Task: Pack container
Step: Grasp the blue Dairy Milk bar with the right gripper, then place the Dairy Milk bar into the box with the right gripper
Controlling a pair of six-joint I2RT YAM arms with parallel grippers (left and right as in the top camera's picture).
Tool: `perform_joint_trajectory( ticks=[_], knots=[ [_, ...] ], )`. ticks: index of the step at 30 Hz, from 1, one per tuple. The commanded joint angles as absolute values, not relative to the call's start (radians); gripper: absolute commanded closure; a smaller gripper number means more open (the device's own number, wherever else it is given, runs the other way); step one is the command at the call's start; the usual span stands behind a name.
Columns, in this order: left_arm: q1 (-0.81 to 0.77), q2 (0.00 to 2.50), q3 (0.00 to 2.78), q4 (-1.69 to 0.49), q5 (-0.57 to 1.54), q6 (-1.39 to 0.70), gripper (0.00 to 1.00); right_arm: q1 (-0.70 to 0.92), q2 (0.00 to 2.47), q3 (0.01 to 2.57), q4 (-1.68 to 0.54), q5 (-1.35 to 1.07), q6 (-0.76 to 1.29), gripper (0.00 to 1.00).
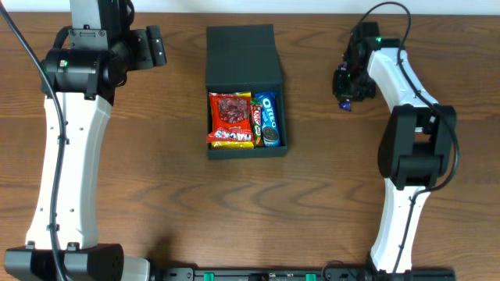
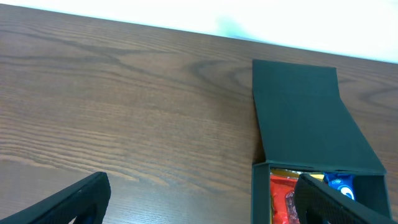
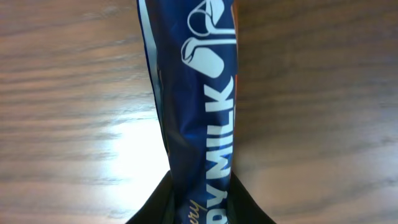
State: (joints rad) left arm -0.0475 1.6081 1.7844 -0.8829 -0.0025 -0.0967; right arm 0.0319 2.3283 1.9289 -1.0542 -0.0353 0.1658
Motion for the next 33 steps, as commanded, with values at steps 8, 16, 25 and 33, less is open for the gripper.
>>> perform_joint_trajectory(
  ticks=[8, 16, 25, 33],
  knots=[
    [-0.044, 1.599, 1.781, -0.879, 0.001, -0.083, 0.05, 0.208, 2.061, 2.107, -1.205, -0.133, 0.098, 0.84],
    [-0.044, 1.599, 1.781, -0.879, 0.001, -0.082, 0.05, 0.39, 2.055, 1.922, -1.227, -0.218, 0.171, 0.88],
    [-0.044, 1.599, 1.781, -0.879, 0.001, -0.082, 0.05, 0.484, 2.055, 1.796, -1.174, -0.197, 0.246, 0.69],
    [-0.044, 1.599, 1.781, -0.88, 0.043, -0.081, 0.05, 0.492, 2.055, 1.797, -1.162, -0.146, 0.345, 0.4]
  ],
)
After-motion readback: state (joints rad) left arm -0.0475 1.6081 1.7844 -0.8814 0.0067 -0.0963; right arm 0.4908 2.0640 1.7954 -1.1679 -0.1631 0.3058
